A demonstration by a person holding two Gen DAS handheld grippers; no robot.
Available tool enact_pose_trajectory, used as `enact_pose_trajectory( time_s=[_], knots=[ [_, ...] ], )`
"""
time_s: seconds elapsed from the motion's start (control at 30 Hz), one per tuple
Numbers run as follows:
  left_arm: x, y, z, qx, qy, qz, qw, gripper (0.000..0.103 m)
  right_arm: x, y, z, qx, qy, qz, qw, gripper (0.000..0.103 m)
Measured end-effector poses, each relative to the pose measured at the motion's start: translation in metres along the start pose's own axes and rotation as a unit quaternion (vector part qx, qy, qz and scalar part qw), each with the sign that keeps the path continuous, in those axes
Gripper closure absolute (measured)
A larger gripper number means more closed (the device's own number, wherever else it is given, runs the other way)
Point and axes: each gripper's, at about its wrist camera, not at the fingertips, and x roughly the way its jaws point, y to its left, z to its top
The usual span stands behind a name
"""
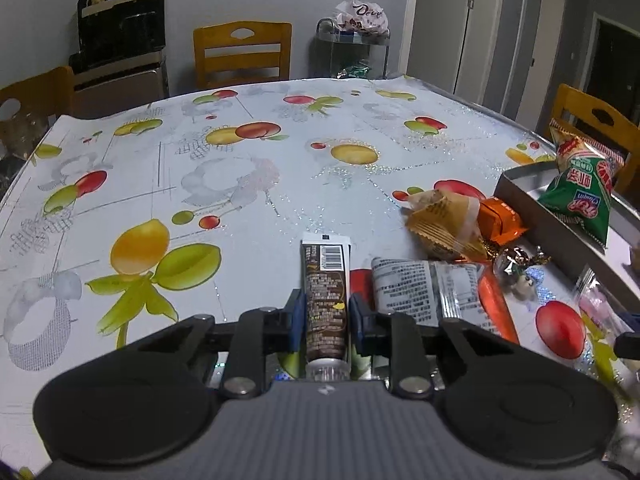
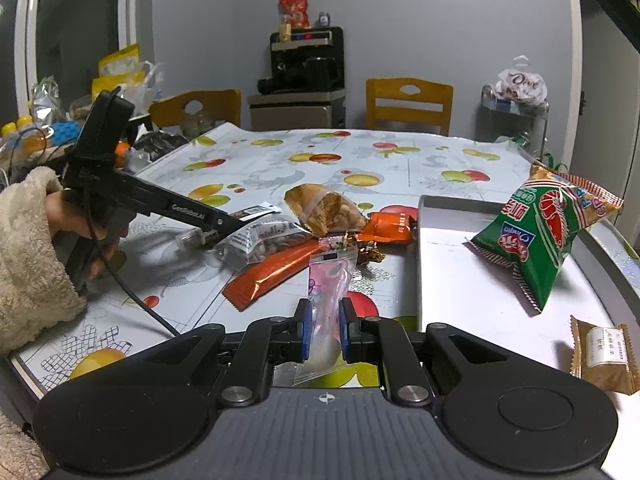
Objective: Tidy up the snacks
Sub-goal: 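Lift the chocolate tube with left gripper while right gripper lifts the clear packet, then carry both items over the grey tray and lower them inside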
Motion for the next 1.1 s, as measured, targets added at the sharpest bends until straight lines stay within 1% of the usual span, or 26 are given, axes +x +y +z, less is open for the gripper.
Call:
enact_pose_trajectory(
  time_s=[0.1,0.23,0.37,0.57,0.73,0.87,1.1],
  knots=[
    [-0.005,0.002,0.0,-0.003,-0.007,0.002,1.0,0.083,-0.001,0.001,0.001,-0.003,-0.003,0.002,1.0,0.087],
    [-0.024,0.004,0.002,-0.009,-0.032,-0.005,0.9994,0.083,-0.004,0.001,0.003,-0.004,-0.012,0.002,1.0,0.087],
    [-0.043,0.003,0.01,-0.005,-0.055,-0.006,0.9984,0.083,-0.007,0.002,0.005,-0.008,-0.019,0.0,1.0,0.087],
    [-0.068,-0.005,0.022,0.005,-0.082,-0.022,0.9964,0.083,-0.016,-0.001,0.011,-0.011,-0.033,-0.008,0.999,0.087],
    [-0.084,-0.024,0.032,0.024,-0.102,-0.039,0.9938,0.083,-0.028,-0.007,0.013,-0.007,-0.046,-0.017,0.999,0.087],
    [-0.092,-0.044,0.038,0.041,-0.11,-0.059,0.9913,0.083,-0.041,-0.017,0.013,-0.002,-0.056,-0.03,0.998,0.087],
    [-0.092,-0.091,0.052,0.073,-0.113,-0.1,0.9858,0.082,-0.067,-0.047,0.005,0.016,-0.062,-0.069,0.996,0.087]
  ],
)
